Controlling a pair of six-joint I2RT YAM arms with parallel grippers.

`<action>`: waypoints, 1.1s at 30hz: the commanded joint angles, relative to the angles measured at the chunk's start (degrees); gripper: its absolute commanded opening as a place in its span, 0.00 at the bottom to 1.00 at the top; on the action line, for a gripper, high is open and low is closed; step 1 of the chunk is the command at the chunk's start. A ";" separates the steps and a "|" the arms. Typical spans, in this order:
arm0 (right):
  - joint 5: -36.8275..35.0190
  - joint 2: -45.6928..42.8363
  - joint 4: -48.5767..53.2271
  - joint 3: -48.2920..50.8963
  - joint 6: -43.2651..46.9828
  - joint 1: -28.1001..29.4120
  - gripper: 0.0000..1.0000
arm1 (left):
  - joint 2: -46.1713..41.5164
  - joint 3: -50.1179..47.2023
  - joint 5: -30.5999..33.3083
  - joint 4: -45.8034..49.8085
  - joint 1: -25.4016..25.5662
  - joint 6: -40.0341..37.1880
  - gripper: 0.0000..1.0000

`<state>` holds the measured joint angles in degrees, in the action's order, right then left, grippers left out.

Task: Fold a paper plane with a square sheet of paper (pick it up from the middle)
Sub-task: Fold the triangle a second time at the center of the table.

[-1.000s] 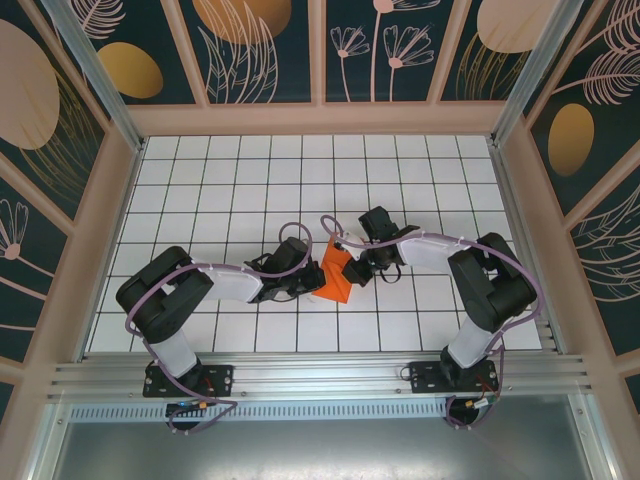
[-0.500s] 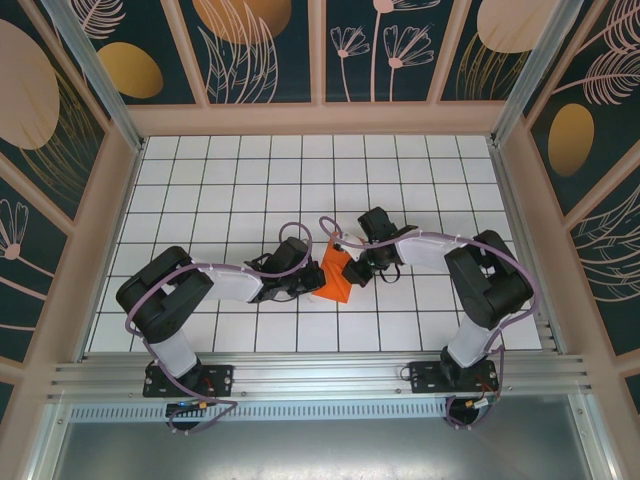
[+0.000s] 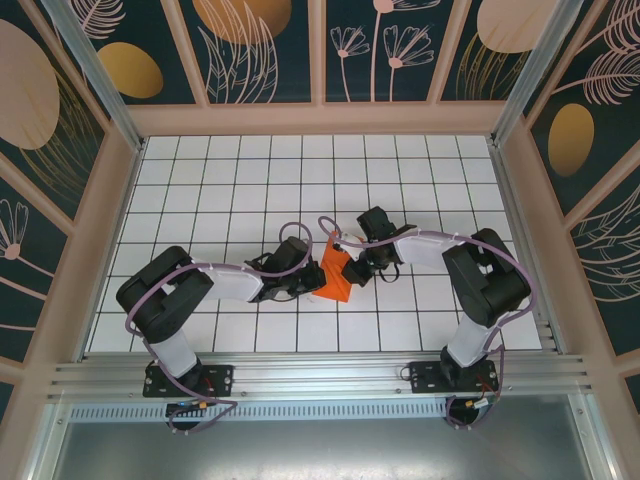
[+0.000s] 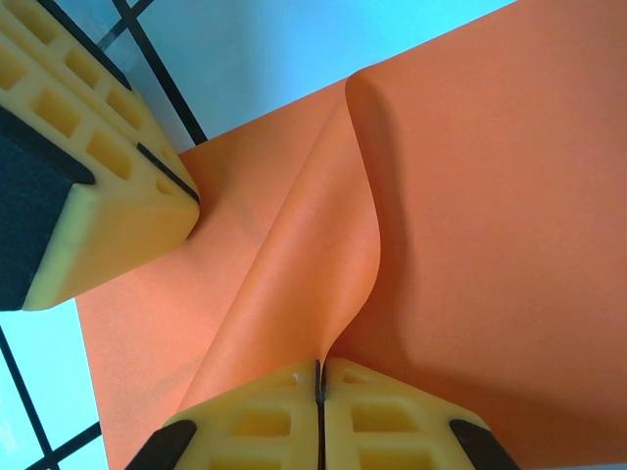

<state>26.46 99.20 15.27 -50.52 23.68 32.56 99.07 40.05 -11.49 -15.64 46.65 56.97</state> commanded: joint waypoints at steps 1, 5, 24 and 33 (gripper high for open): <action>-1.40 1.92 0.56 -0.48 1.21 -0.45 0.08 | -0.53 1.53 1.44 6.11 0.34 -1.33 0.15; -1.50 2.07 0.75 -0.30 1.19 -0.39 0.08 | -4.40 3.57 3.07 7.82 0.34 -1.20 0.17; -1.31 1.96 1.10 -0.28 0.73 -0.39 0.08 | 1.14 3.82 0.24 -9.52 -0.69 9.42 0.10; -1.23 2.30 1.19 -0.44 0.58 -0.37 0.08 | 3.35 3.44 0.96 -10.38 -0.69 10.22 0.10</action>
<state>26.48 99.29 15.22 -50.52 23.66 32.56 101.16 42.89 -10.41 -23.88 46.41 66.35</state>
